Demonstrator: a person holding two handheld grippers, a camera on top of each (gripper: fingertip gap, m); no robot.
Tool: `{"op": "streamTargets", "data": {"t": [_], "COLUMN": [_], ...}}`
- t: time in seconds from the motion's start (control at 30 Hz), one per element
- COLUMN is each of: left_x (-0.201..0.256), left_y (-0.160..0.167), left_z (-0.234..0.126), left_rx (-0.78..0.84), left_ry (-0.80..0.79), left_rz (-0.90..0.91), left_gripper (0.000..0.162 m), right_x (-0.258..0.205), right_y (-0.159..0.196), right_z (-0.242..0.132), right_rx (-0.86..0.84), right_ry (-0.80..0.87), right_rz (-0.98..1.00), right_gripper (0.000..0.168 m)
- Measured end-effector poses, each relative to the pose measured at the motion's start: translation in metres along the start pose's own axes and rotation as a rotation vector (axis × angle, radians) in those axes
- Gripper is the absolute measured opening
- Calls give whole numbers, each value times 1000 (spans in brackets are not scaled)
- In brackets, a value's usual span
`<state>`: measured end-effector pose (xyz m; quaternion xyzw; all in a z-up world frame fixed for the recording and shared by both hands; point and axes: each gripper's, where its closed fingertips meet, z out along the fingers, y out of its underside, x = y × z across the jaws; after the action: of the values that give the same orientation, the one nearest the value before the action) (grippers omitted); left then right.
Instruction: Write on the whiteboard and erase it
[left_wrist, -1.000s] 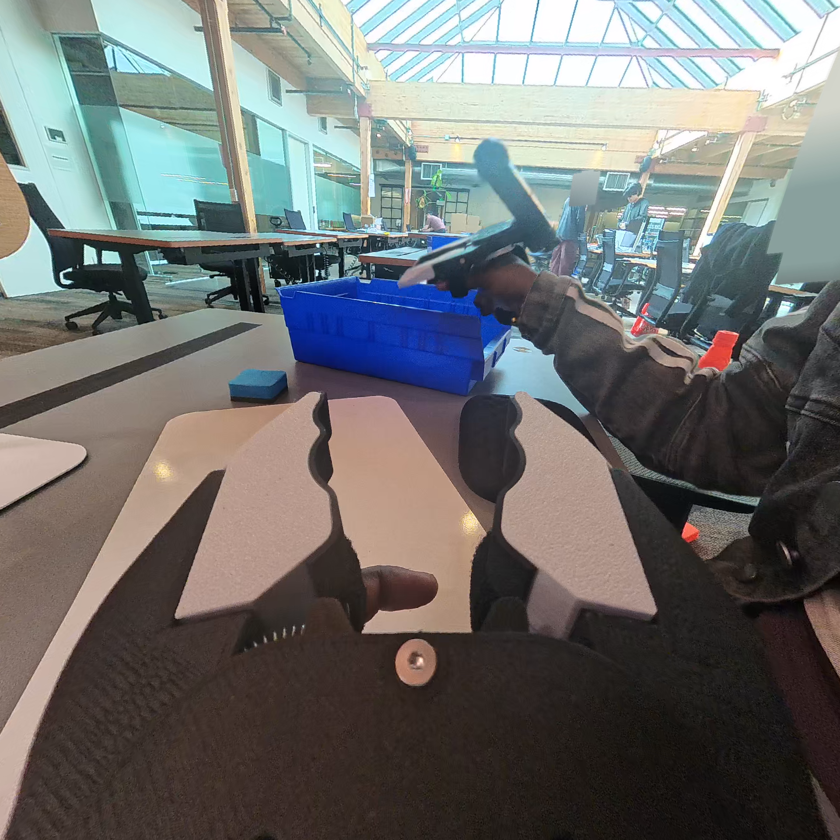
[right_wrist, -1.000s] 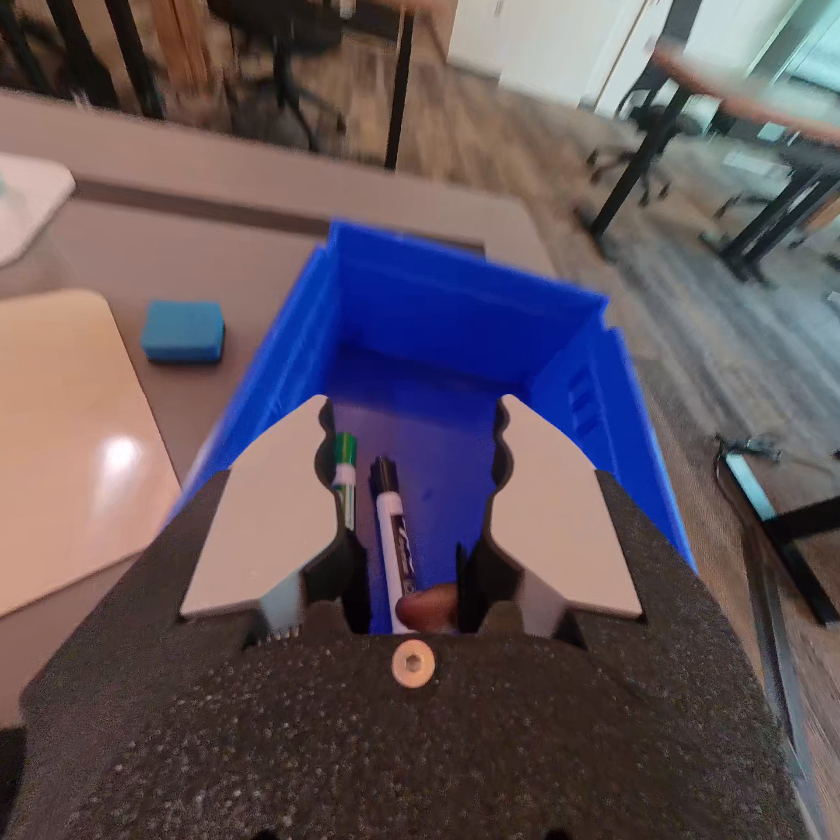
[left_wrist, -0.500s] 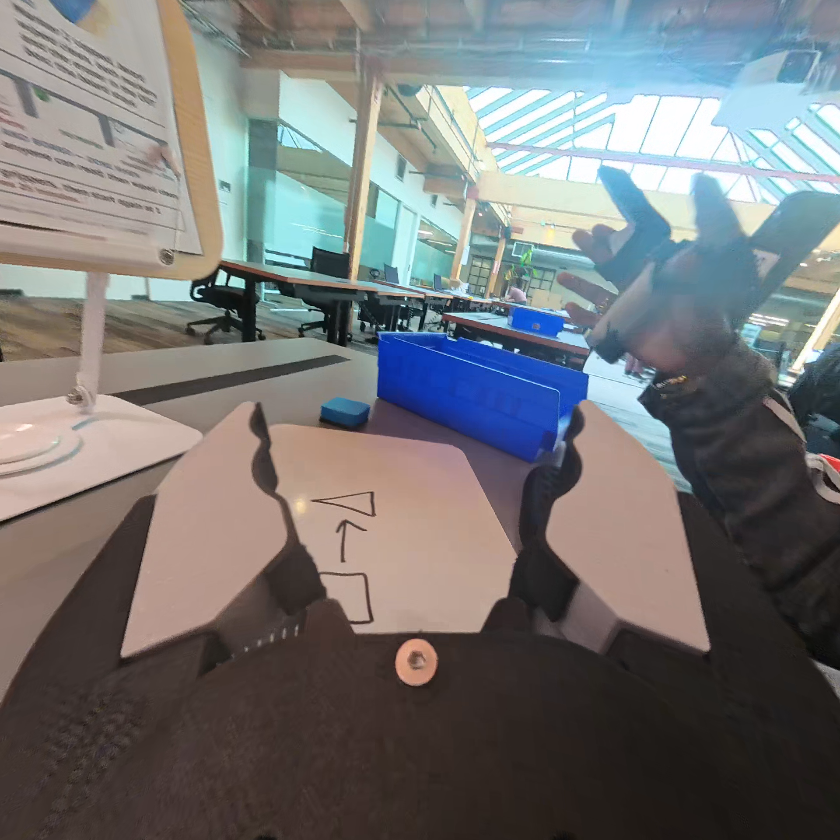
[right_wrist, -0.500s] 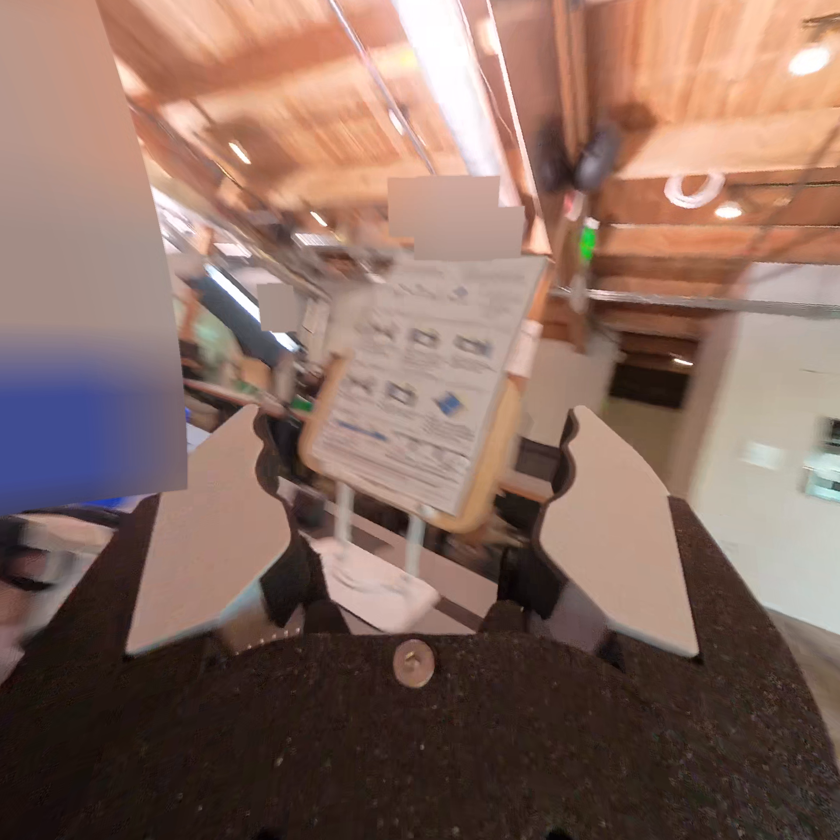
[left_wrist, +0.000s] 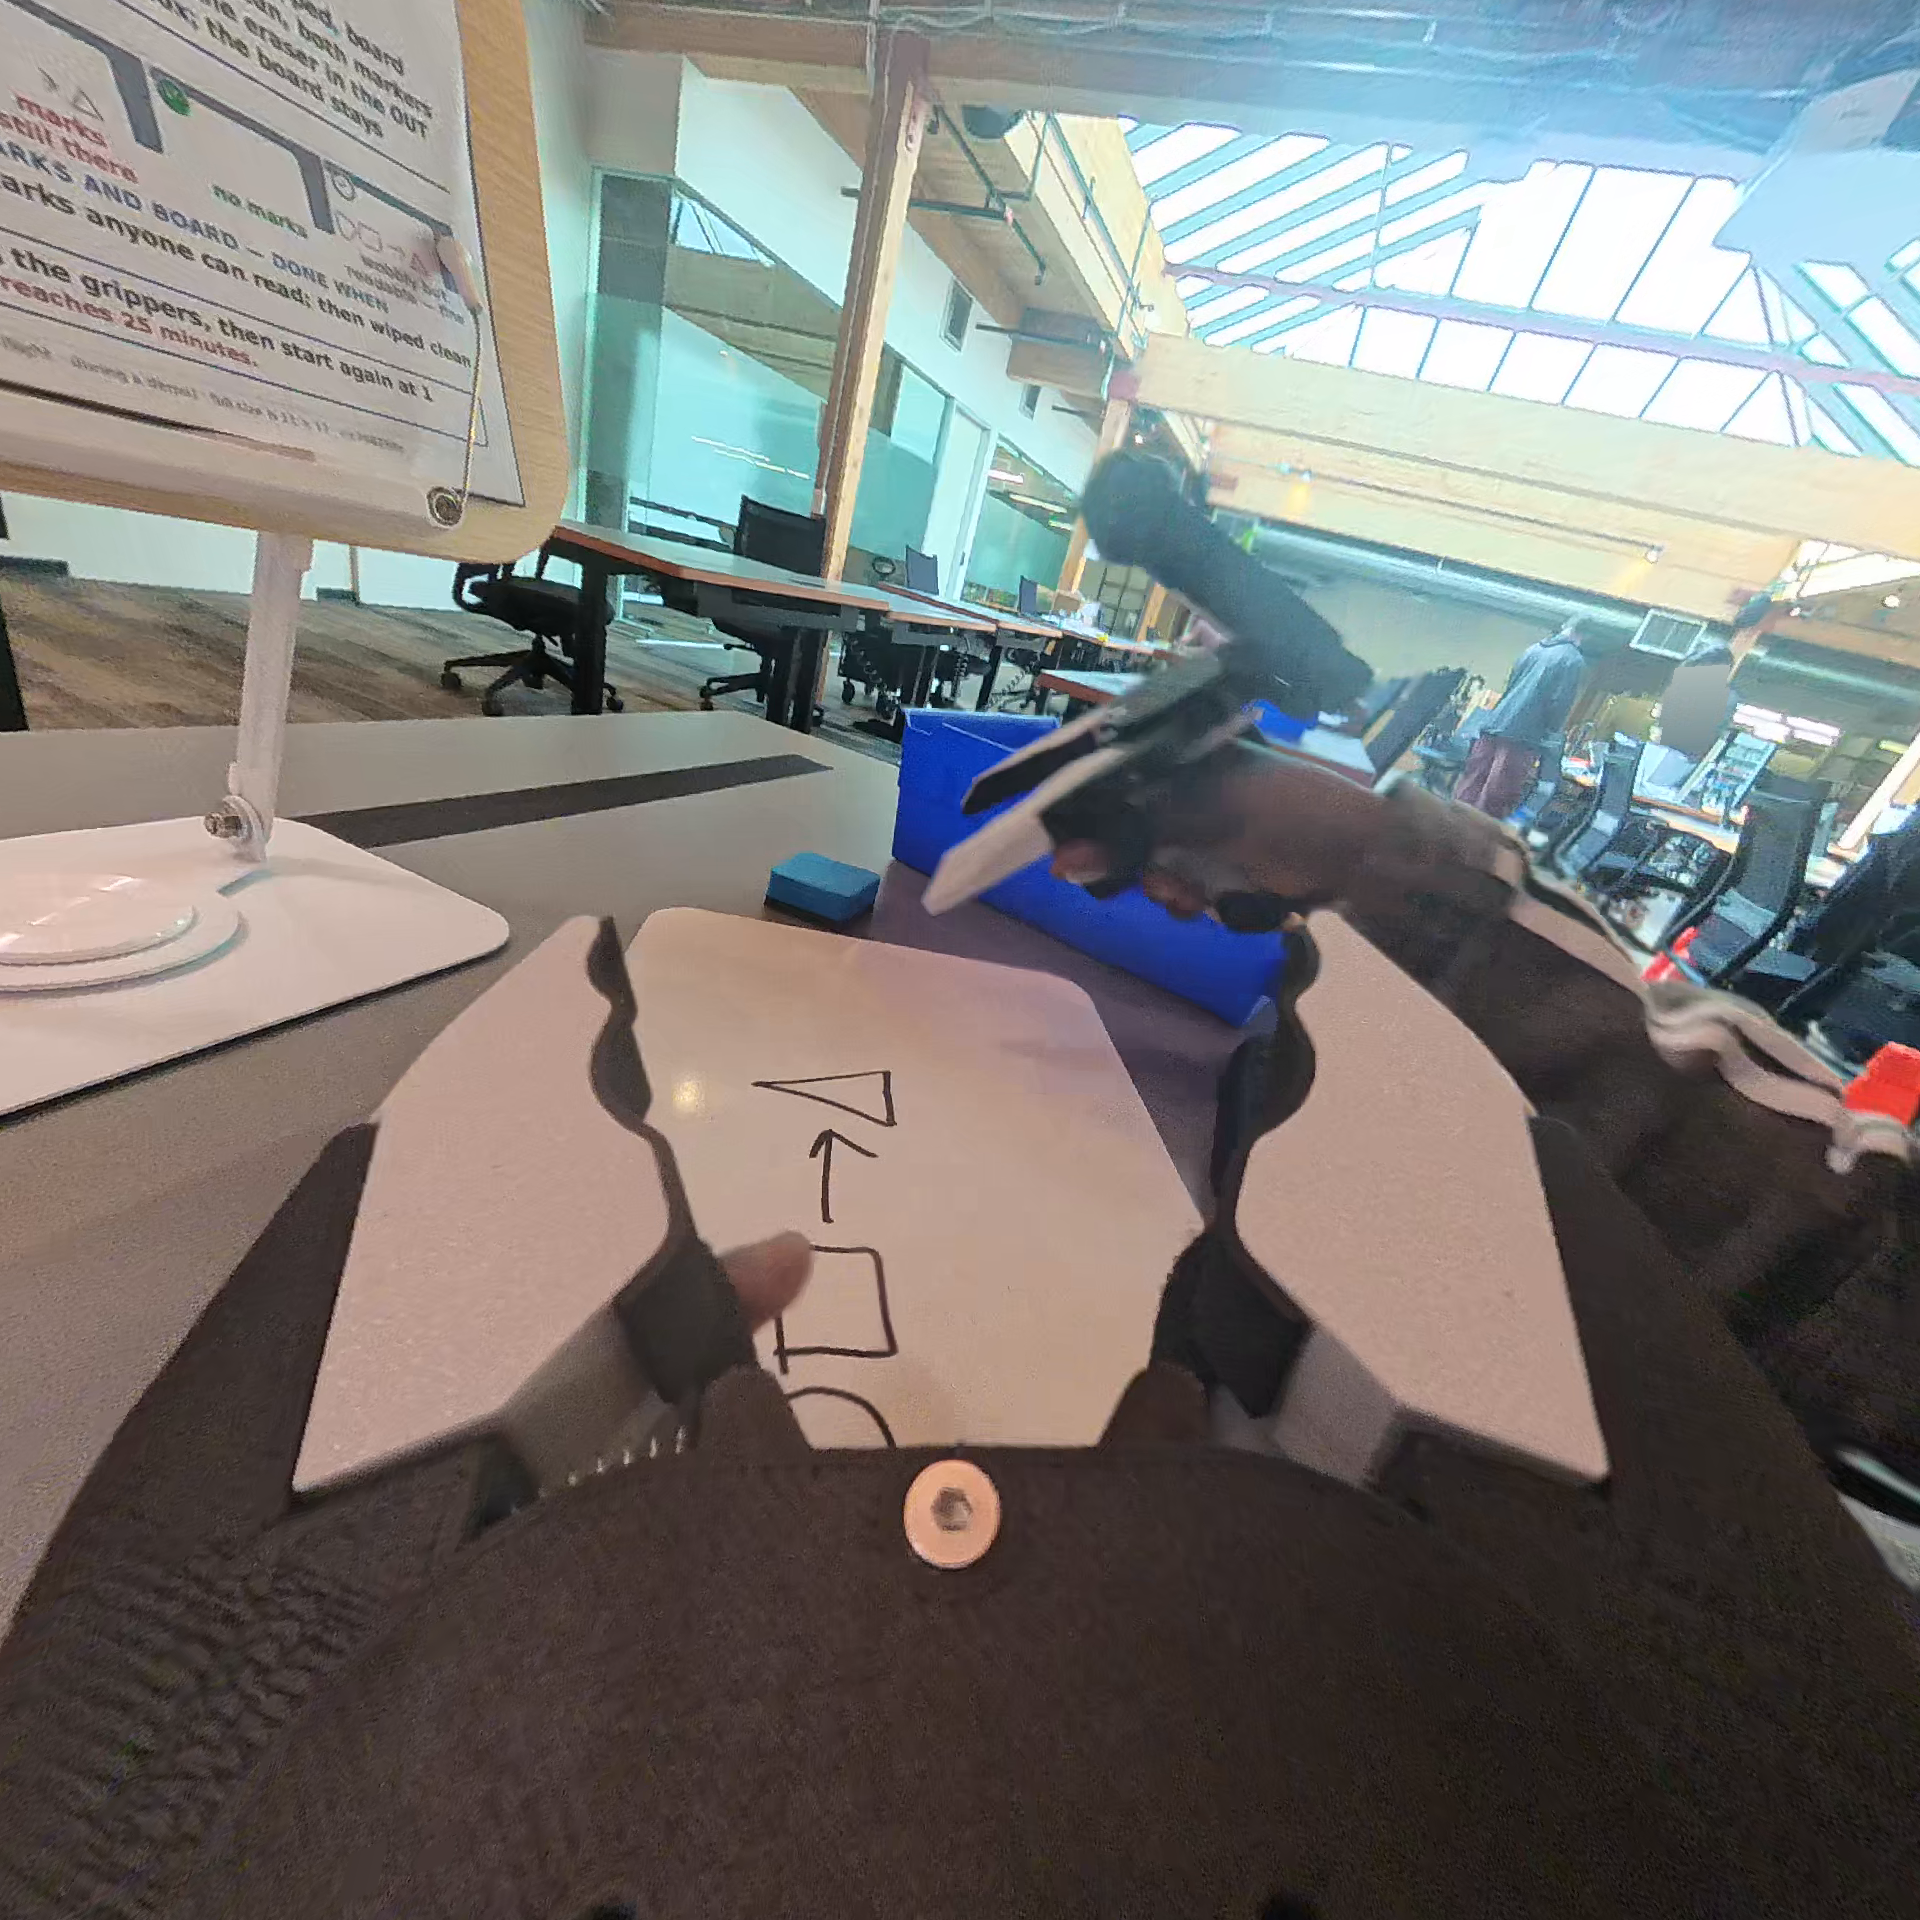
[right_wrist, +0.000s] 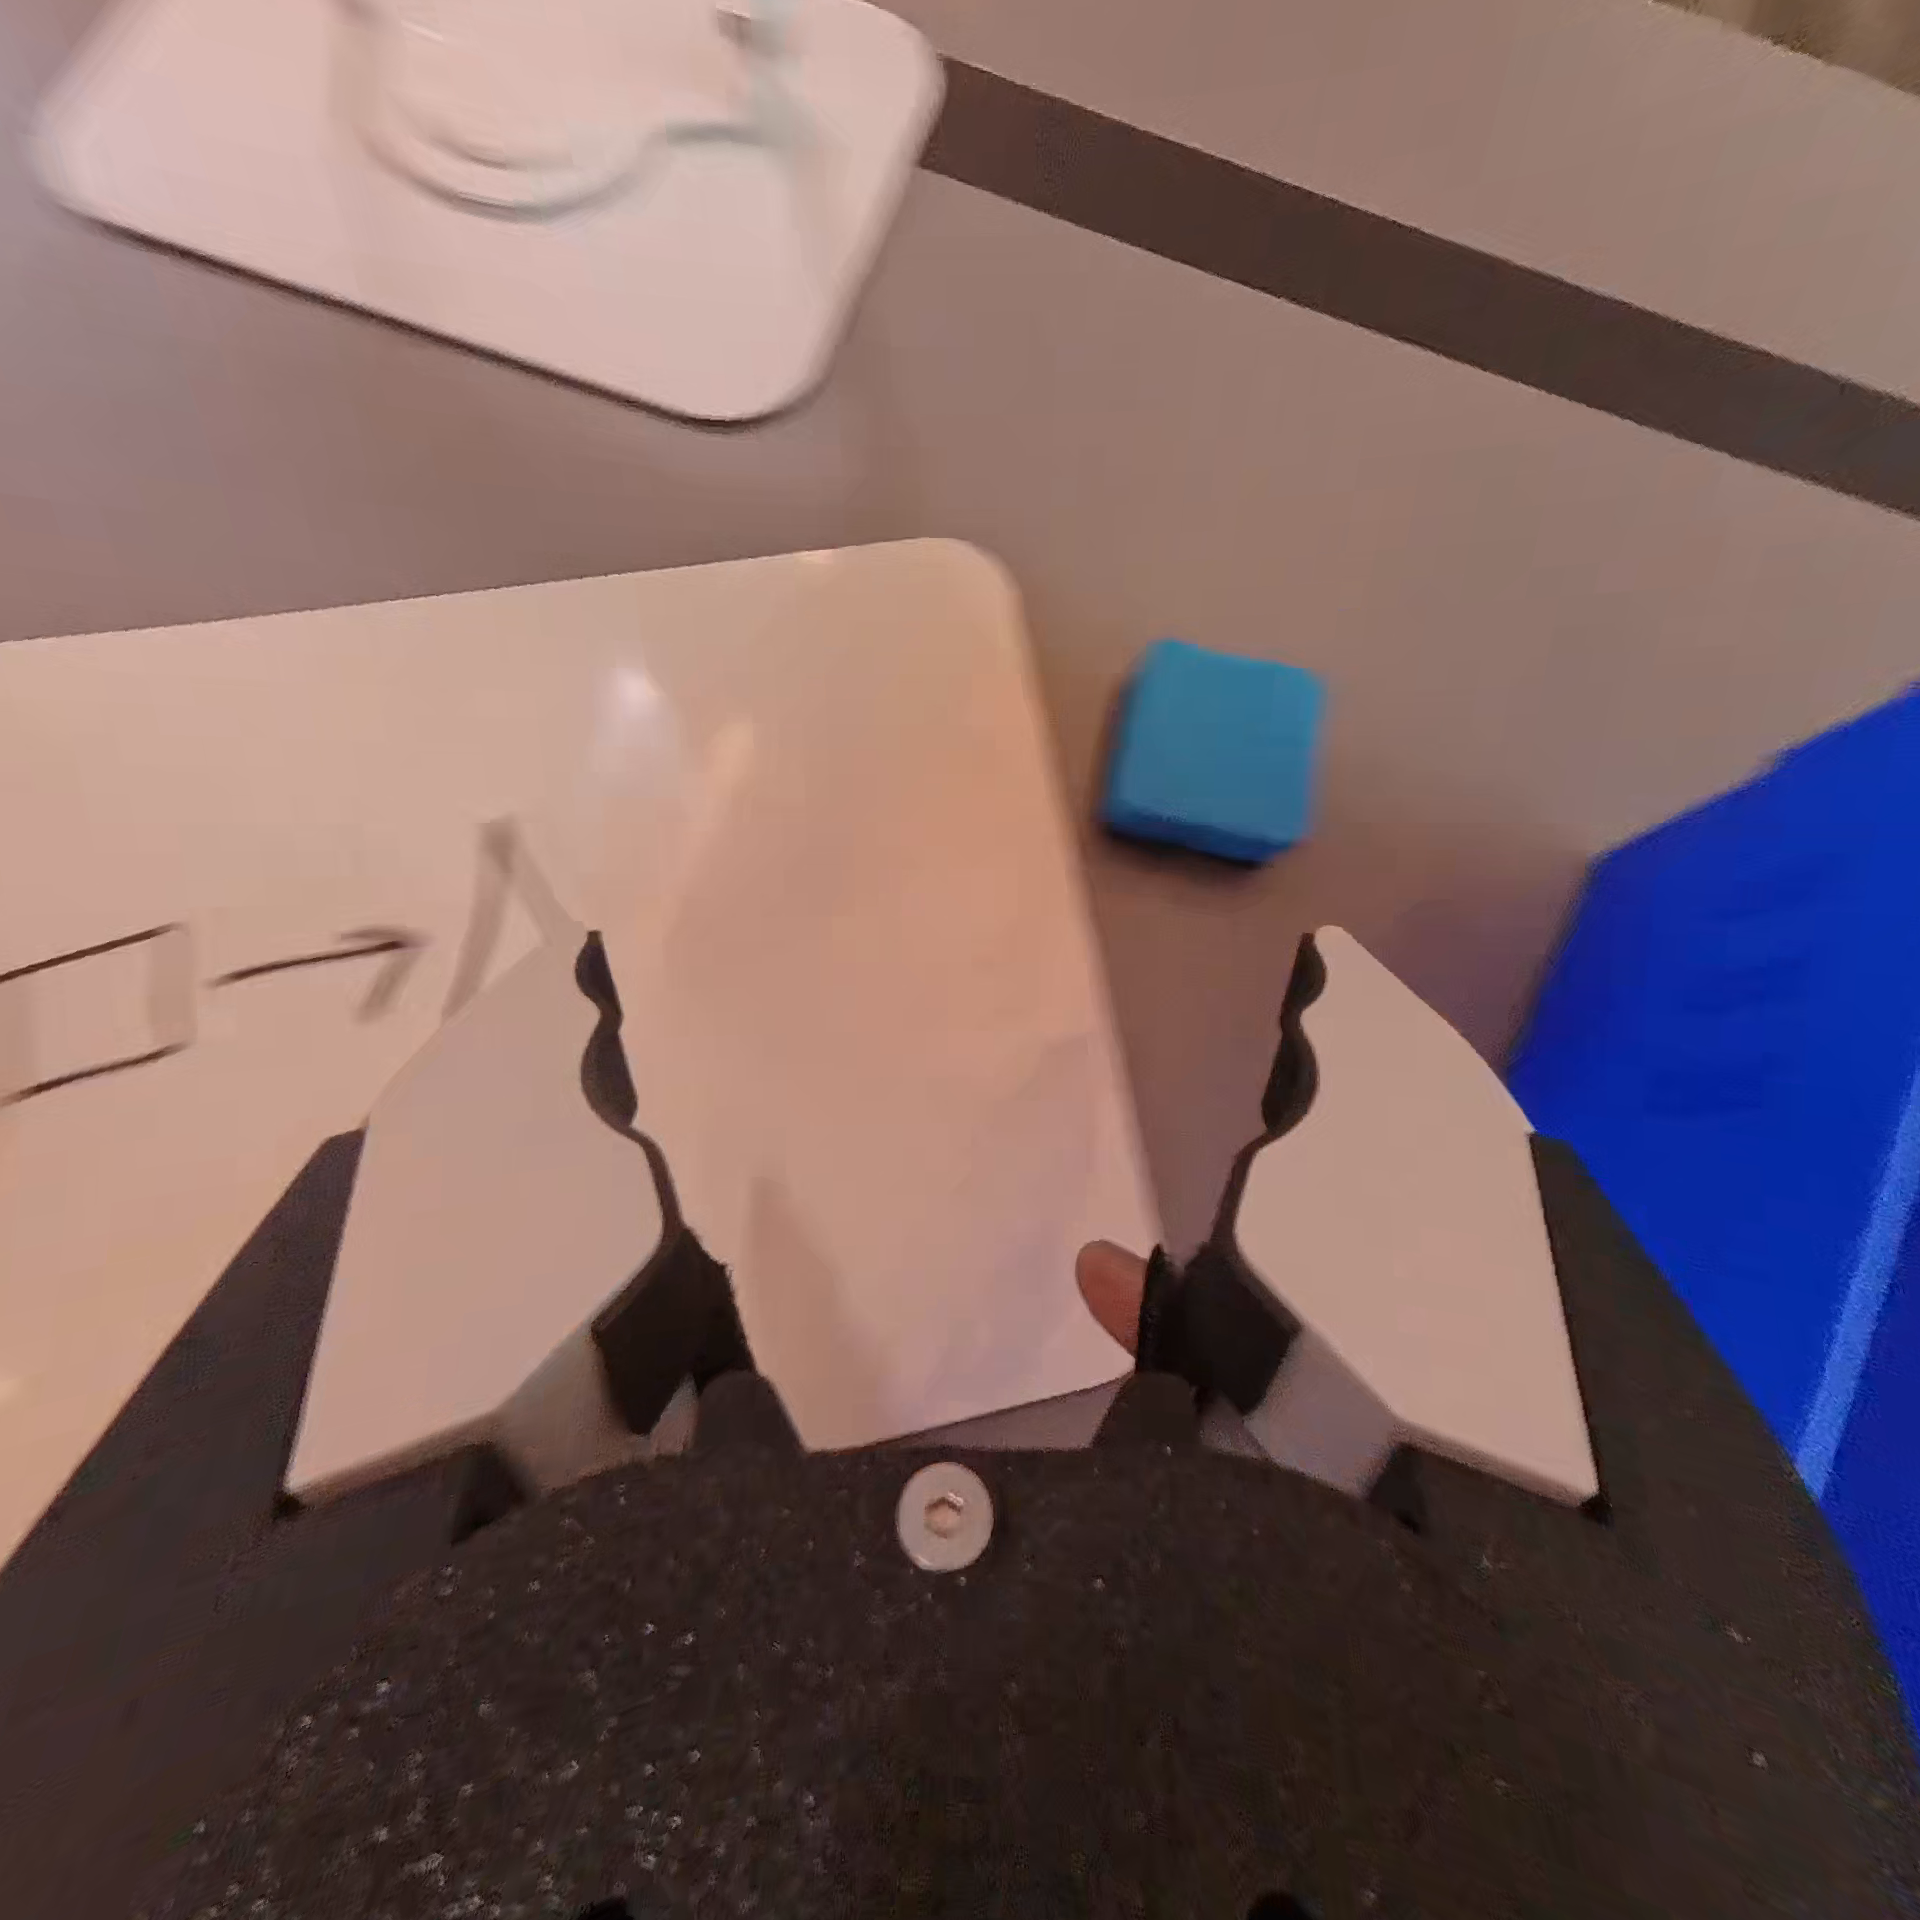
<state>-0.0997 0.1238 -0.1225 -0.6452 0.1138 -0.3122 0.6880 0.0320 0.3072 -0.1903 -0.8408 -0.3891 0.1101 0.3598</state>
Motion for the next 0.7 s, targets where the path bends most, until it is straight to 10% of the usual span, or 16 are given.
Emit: {"op": "streamTargets", "data": {"t": [0.1, 0.3, 0.7], "left_x": [-2, -12, -38], "left_y": [3, 22, 71], "left_z": [-3, -10, -29], "left_rx": [-54, -225, -559], "left_ry": [5, 5, 3], "left_rz": [35, 40, 226], "left_gripper": [97, 70, 64], "right_x": [26, 60, 20], "right_y": [-6, -2, -21], "right_z": [30, 73, 57], "right_rx": [-68, -121, 49], "right_ry": [4, 61, -138], "right_rz": [66, 108, -7], "right_gripper": [95, 97, 57]}}
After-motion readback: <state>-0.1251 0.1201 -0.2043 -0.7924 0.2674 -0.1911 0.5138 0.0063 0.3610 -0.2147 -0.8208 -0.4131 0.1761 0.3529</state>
